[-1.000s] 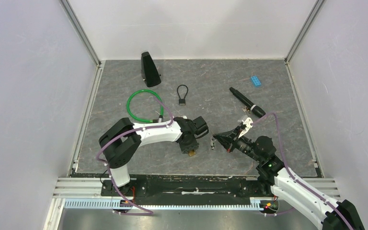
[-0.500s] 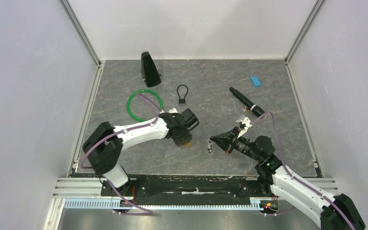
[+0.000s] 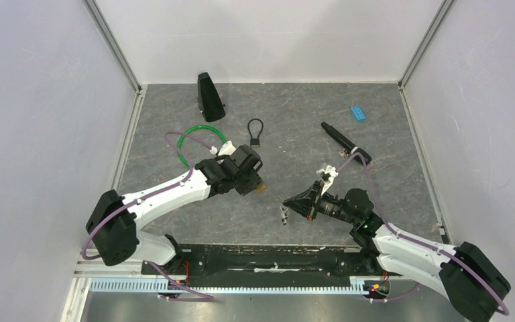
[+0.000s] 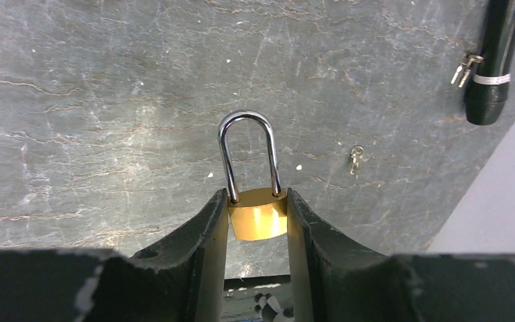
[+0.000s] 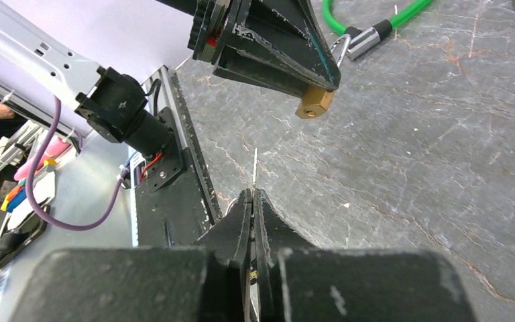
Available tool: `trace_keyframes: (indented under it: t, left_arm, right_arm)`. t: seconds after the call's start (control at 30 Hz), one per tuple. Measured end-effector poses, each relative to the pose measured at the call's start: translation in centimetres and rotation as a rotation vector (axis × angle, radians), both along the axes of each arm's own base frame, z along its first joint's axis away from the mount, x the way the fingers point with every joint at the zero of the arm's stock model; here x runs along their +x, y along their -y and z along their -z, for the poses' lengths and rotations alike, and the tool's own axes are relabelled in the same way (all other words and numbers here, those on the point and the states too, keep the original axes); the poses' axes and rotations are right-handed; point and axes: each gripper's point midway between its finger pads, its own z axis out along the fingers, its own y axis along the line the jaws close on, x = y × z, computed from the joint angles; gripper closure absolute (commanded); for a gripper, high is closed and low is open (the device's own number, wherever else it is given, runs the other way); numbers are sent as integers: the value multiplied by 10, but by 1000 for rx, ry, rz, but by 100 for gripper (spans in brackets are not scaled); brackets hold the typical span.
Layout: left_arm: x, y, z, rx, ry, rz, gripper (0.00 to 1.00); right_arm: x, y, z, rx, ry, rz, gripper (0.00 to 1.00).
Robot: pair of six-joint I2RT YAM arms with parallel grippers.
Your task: Unlock with the key
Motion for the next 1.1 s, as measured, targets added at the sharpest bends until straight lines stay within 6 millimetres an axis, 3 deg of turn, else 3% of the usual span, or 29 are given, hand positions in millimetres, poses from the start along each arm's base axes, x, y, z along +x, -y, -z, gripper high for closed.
trace_keyframes:
  t: [0.37,0.6,1.1]
  left_arm:
    - [1,17,-23,-147,42,38,98]
    - [-3,26,-28,-193,26,74,98]
    - [-5,30,-31,-224,17,102,98]
  right_arm:
    - [6,-16,-4,57,-69,-15,100]
    - [14,-26,-13,86,-89,-22,100]
    - [17,-26,1,51,-154,0,100]
